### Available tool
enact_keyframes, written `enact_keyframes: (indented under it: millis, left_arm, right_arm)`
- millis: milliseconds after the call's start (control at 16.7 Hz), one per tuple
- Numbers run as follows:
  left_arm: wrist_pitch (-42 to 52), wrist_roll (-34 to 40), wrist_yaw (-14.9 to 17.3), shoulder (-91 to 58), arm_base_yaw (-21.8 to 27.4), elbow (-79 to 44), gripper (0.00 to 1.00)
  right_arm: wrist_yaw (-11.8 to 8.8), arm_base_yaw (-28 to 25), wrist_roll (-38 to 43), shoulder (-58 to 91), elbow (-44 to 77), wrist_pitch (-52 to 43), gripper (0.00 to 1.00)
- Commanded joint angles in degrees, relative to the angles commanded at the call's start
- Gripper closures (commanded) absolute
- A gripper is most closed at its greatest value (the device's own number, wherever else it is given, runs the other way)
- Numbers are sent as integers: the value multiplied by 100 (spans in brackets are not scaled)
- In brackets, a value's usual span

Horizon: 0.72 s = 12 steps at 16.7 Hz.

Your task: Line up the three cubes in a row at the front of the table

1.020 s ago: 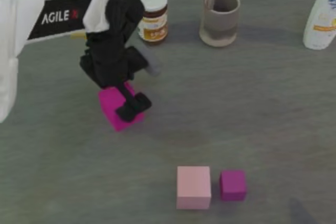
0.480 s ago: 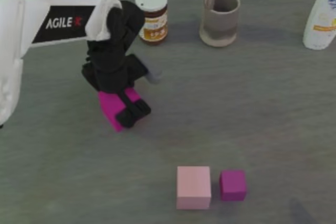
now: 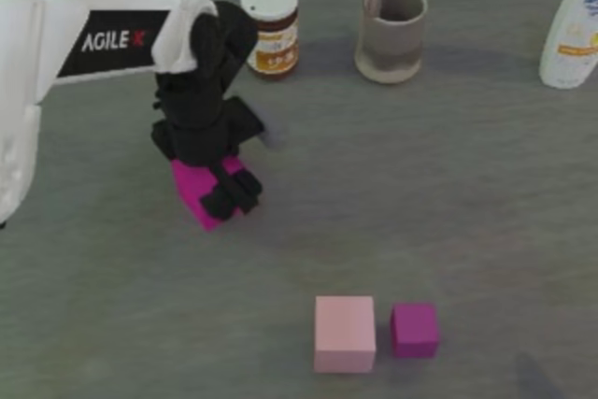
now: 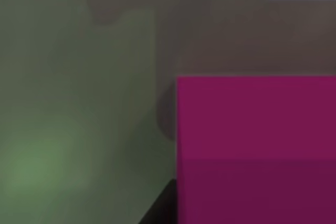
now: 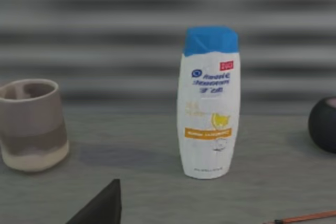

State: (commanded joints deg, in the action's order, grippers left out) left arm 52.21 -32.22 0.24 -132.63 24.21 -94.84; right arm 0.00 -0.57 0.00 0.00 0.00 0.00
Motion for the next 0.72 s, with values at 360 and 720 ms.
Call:
enact_keyframes:
  millis: [360, 720]
  left_arm:
    - [0, 0, 0, 0, 0, 0, 100]
    - [53, 7, 23, 76, -3, -19, 100]
  right_arm:
    - [0, 0, 0, 0, 0, 0, 0]
    - [0, 0, 0, 0, 0, 0, 0]
